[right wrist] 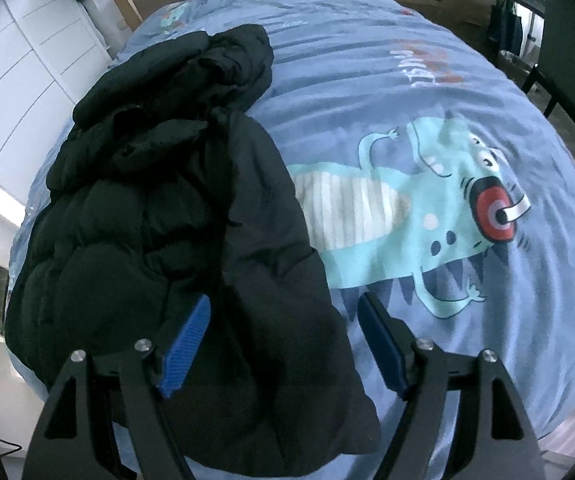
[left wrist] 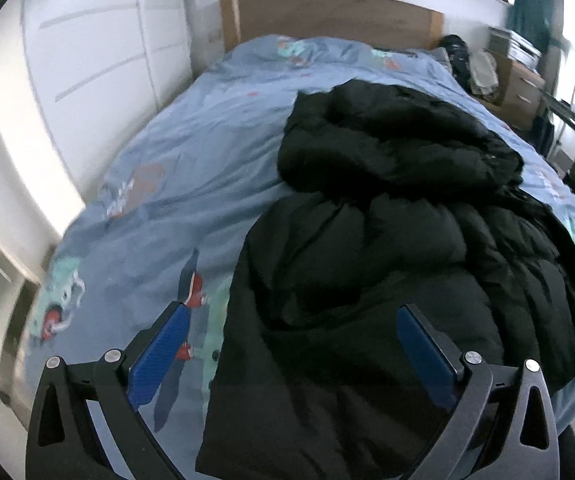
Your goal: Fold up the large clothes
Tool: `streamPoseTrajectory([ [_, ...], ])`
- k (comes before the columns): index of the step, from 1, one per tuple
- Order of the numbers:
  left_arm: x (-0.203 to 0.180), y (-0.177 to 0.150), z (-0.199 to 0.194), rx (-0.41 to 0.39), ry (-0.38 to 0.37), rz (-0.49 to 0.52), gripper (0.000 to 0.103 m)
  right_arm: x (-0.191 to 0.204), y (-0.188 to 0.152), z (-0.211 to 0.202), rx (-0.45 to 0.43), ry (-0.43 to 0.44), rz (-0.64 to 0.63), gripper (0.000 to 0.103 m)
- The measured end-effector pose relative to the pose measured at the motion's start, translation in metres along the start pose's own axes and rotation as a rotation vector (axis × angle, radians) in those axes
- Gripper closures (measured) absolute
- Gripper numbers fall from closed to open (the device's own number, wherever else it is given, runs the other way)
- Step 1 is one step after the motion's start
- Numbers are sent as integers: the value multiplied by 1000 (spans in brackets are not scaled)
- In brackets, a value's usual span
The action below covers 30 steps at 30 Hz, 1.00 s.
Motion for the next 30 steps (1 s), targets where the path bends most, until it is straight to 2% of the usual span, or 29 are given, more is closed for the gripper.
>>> streamPoseTrajectory([
  [5, 26, -24, 24, 71, -10, -77, 2, -5, -4, 14, 30, 23, 26, 27],
  [13, 50, -59, 53, 142, -77, -180, 2, -22, -16, 38, 99, 46, 60, 24],
  [19, 54, -78, 72, 179, -189, -255, 2, -35, -25, 55, 175, 112, 115, 23],
  [23, 46, -95, 82, 202, -326, -336, 2, -35, -34, 61, 213, 169, 126, 22],
  [25, 42, -104, 86, 217, -370, -361, 2, -34, -40, 65, 229, 184, 127, 22],
  [30, 28, -110, 82, 210, -443, -366, 2, -33, -46, 66, 234, 215, 149, 22],
])
Point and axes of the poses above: each gripper's, at about its wrist camera, not at the fingertips, and z roughly the way its jaws point, x to its left, y to its top, the point moved 7 cm from there along z, roughly the way its jaws point, and after that the axes turned 11 degrees about z, right-handed, at the moved point
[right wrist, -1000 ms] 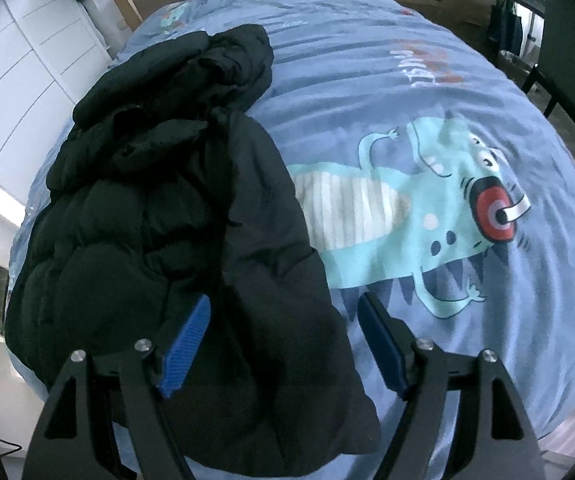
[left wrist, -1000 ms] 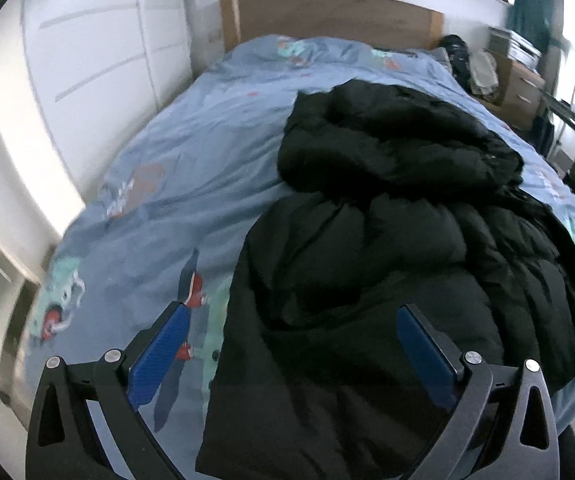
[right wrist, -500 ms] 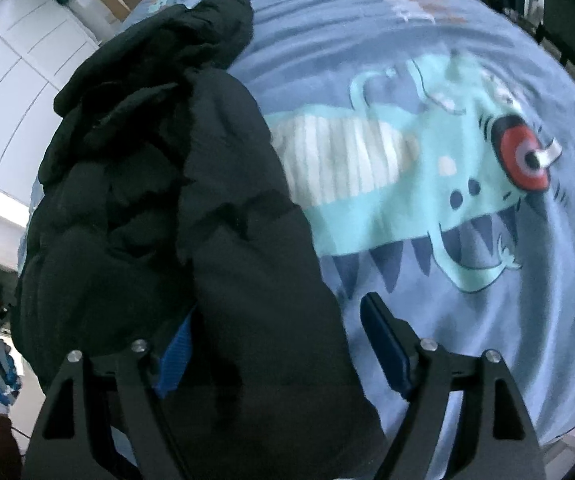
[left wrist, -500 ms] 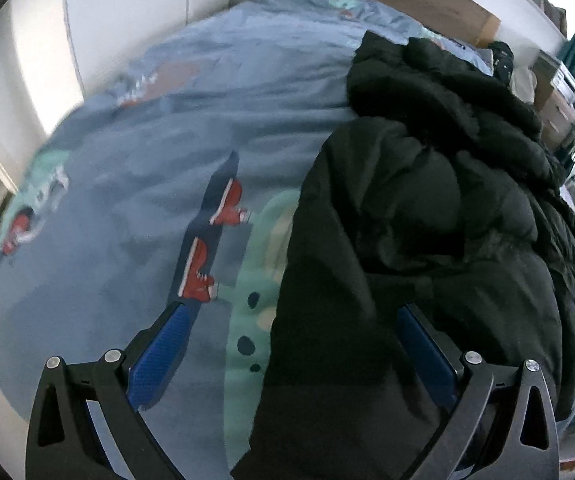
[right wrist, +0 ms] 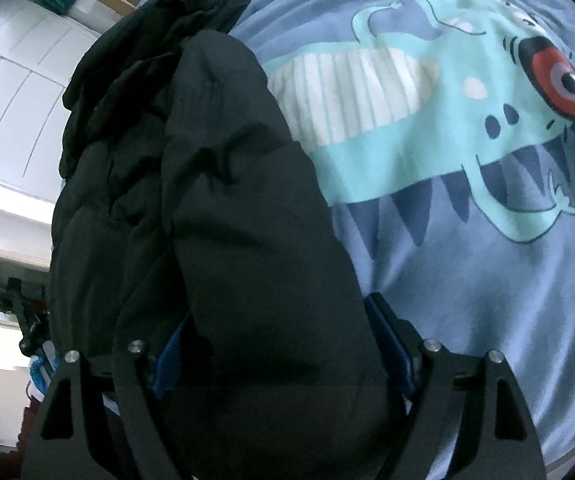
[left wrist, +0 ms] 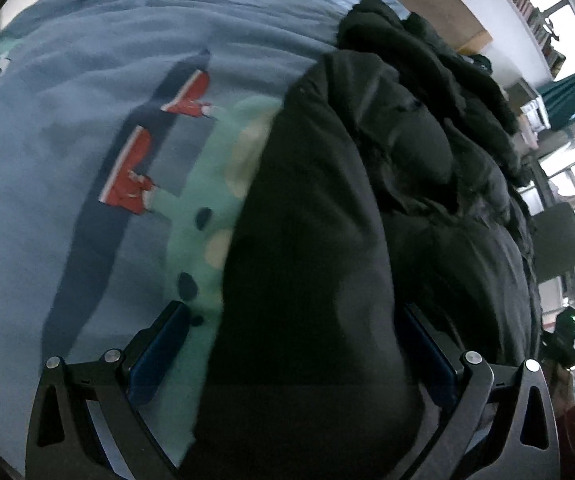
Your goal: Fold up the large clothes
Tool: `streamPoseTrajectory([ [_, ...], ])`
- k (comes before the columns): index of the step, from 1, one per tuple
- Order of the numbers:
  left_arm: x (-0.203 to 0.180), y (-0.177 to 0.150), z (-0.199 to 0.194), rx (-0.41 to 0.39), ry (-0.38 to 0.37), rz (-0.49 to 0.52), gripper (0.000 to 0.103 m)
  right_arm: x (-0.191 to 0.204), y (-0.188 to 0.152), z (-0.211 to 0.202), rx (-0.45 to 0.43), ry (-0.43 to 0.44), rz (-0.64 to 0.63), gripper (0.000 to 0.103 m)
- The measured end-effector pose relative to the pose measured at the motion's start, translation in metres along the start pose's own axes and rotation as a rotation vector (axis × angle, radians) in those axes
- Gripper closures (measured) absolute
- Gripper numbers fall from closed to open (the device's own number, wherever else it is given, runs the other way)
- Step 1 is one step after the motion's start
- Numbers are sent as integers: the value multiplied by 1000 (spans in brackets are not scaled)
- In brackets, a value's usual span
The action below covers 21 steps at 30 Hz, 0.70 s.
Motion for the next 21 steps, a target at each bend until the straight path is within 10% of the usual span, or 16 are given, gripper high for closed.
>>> streamPoseTrajectory([
  [8, -29, -13, 3, 16, -89, 35, 8, 6, -7, -1, -8, 38, 13, 25],
  [21, -58, -5, 0, 1, -118, 10, 55, 24, -23, -5, -9, 125, 14, 73],
])
Point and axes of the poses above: each gripper's, at about its wrist camera, not at the fingertips, and z roughly the way its jaws point, x to its left, y to its top, the point moved 7 cm from there along z, roughly the way its jaws point, and after that the axes turned 11 degrees about z, right-handed, at the moved point
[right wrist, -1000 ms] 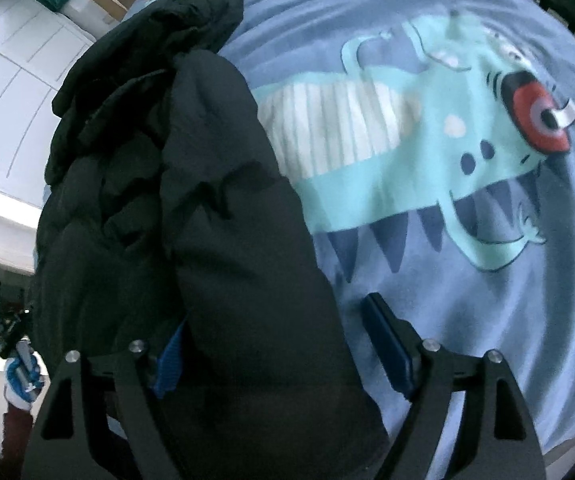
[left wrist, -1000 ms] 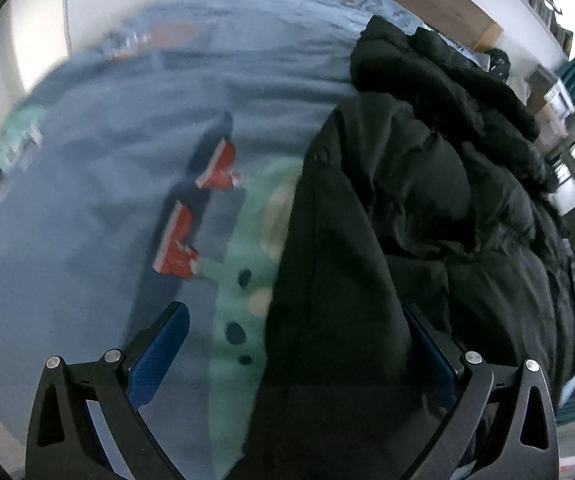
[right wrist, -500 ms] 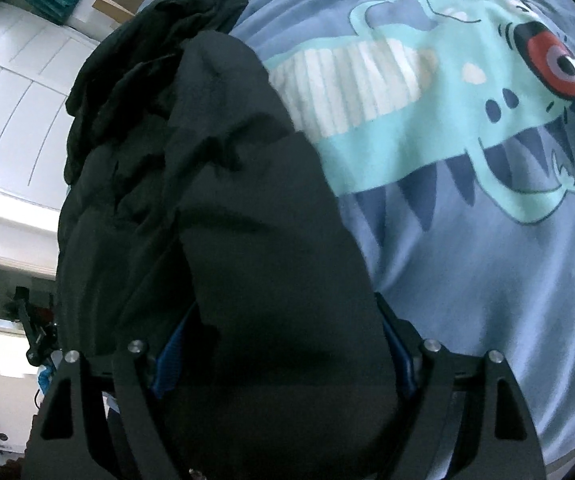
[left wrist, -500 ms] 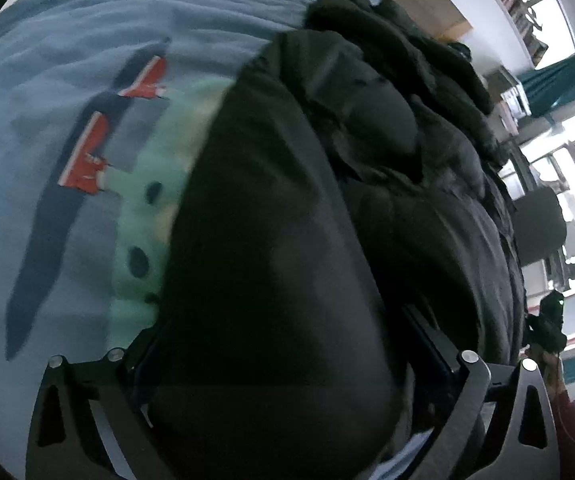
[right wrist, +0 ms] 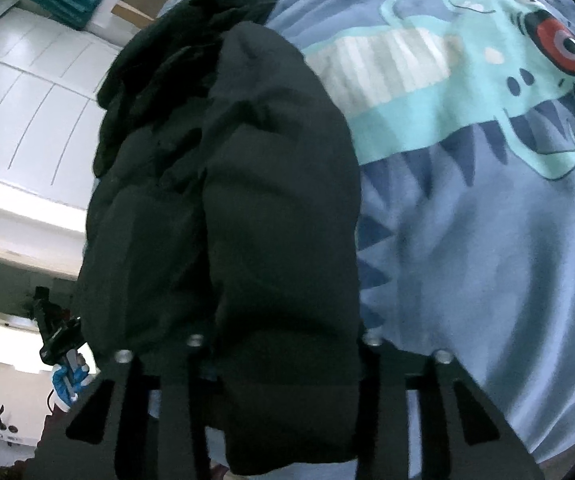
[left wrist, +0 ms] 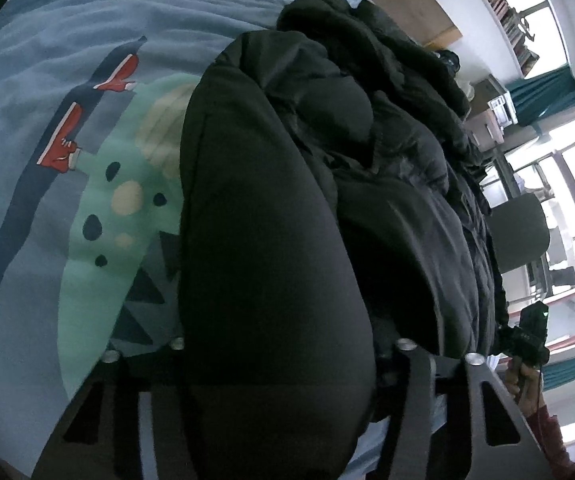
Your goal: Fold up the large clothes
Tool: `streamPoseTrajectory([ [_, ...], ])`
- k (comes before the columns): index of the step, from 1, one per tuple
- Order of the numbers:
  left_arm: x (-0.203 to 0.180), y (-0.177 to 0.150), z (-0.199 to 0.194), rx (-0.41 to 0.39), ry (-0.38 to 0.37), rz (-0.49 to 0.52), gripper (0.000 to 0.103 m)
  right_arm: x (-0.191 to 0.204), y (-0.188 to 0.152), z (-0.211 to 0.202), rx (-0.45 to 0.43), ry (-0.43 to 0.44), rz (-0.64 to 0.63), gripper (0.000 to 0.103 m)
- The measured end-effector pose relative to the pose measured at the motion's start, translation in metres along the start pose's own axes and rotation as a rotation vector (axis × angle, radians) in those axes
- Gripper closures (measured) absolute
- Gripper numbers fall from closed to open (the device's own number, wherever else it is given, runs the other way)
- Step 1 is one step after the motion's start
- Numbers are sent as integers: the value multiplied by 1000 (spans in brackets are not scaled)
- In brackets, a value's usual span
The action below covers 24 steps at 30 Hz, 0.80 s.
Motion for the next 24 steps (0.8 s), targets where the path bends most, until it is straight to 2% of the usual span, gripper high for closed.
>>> streamPoseTrajectory([
  [6, -11, 1, -5, 3, 14, 7, 77, 15, -7, -2, -8, 25, -23, 80],
  [10, -31, 9, -13, -24, -24, 43, 87, 26, -6, -7, -41, 66, -5, 83],
  [15, -59, 34, -35, -75, -60, 103, 89, 50, 4, -22, -100, 66, -41, 86],
  [24, -88, 76, -60, -159, -88, 111, 89, 89, 38, -66, -211, 110, -66, 87],
])
Point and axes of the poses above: each gripper's, at about its wrist camera, not at the fingertips, and z roughly the way its jaws point, x to its left, y to its top, the point moved 7 cm from there along z, roughly the way its jaws point, and after that the axes turned 11 degrees about z, right-handed, at the moved point
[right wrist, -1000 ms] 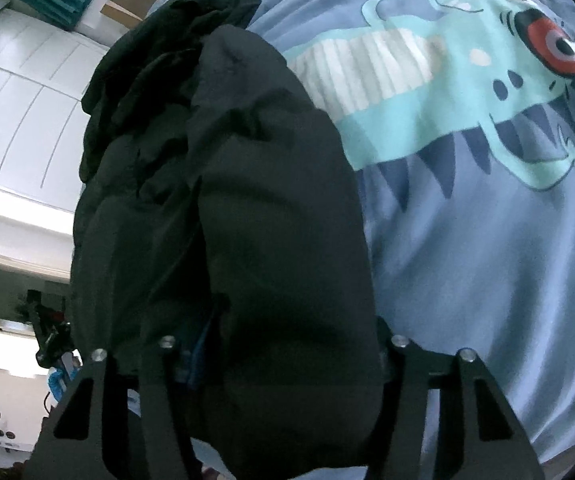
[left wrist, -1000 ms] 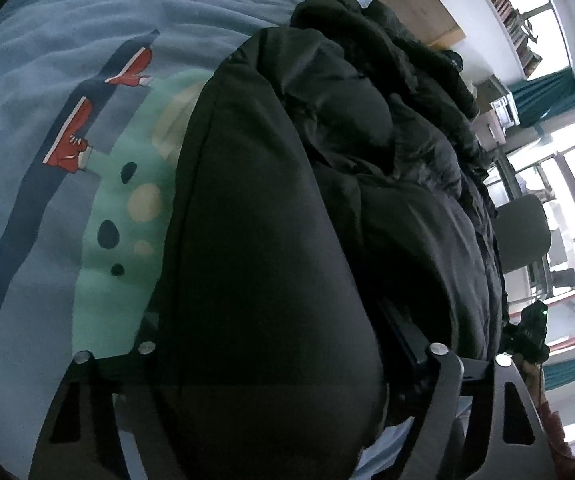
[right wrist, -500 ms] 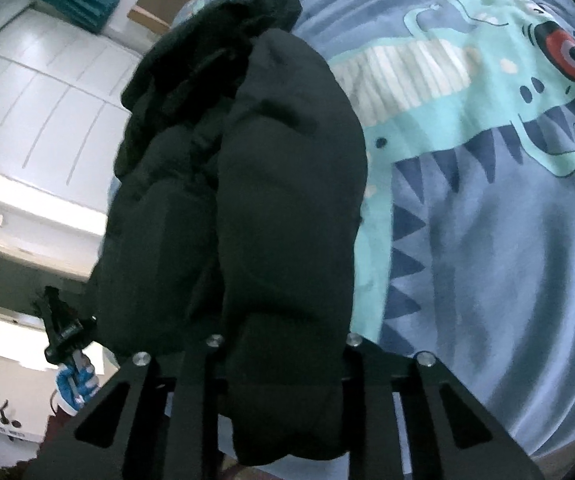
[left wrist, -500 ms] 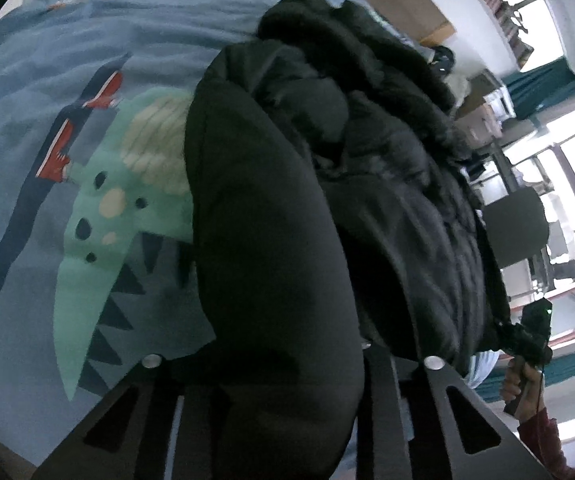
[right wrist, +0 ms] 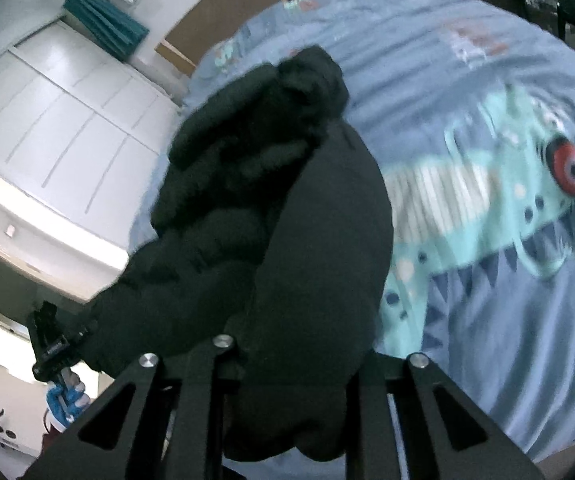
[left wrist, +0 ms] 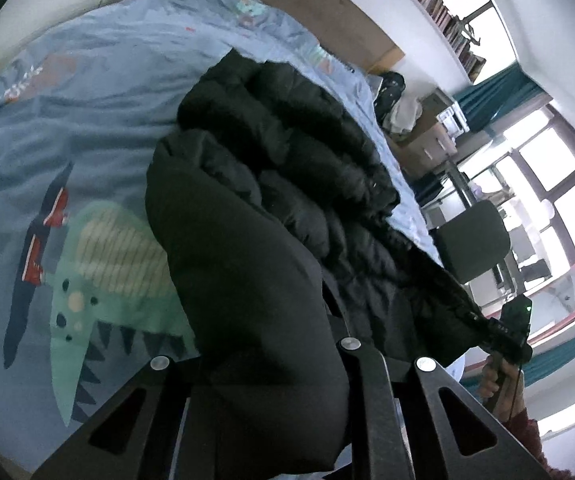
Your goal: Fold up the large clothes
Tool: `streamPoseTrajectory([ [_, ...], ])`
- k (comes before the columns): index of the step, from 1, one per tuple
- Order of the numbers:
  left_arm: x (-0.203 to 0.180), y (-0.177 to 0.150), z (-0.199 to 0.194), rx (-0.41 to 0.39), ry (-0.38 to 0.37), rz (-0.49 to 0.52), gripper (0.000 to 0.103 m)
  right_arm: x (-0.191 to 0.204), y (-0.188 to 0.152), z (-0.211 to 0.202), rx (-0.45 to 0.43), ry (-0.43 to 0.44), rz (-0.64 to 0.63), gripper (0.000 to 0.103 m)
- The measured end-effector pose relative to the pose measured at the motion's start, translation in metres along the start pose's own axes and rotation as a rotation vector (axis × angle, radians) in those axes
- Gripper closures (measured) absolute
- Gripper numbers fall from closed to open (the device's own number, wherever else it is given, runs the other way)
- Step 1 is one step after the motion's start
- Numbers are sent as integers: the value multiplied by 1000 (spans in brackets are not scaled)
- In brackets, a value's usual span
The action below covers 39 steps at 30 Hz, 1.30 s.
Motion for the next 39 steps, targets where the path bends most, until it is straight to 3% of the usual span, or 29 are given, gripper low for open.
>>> streamPoseTrajectory([
  [5, -9, 28, -10, -45, -14, -7, 89, 22, 36, -13, -67, 33, 54, 87],
  [14, -2, 93, -34, -100, 42, 22, 88, 57, 92, -27, -134, 23, 45, 87],
  [24, 18, 164, -30, -164, 74, -8, 88, 80, 162, -27, -205, 35, 82, 87],
  [32, 52, 227, -6, -202, 84, -56, 88, 72, 227, -12, -266, 100, 181, 87],
  [39, 88, 297, 59, -211, 68, -54, 88, 68, 298, 33, -293, 103, 216, 87],
])
Point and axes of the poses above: each gripper's, at about its wrist camera, not at the fingertips, and z roughly the way its jaws point, x to its left, y to its top, the point moved 7 cm from there along z, roughly the way its jaws point, and after that the axes turned 11 degrees about z, right-handed, at the moved point
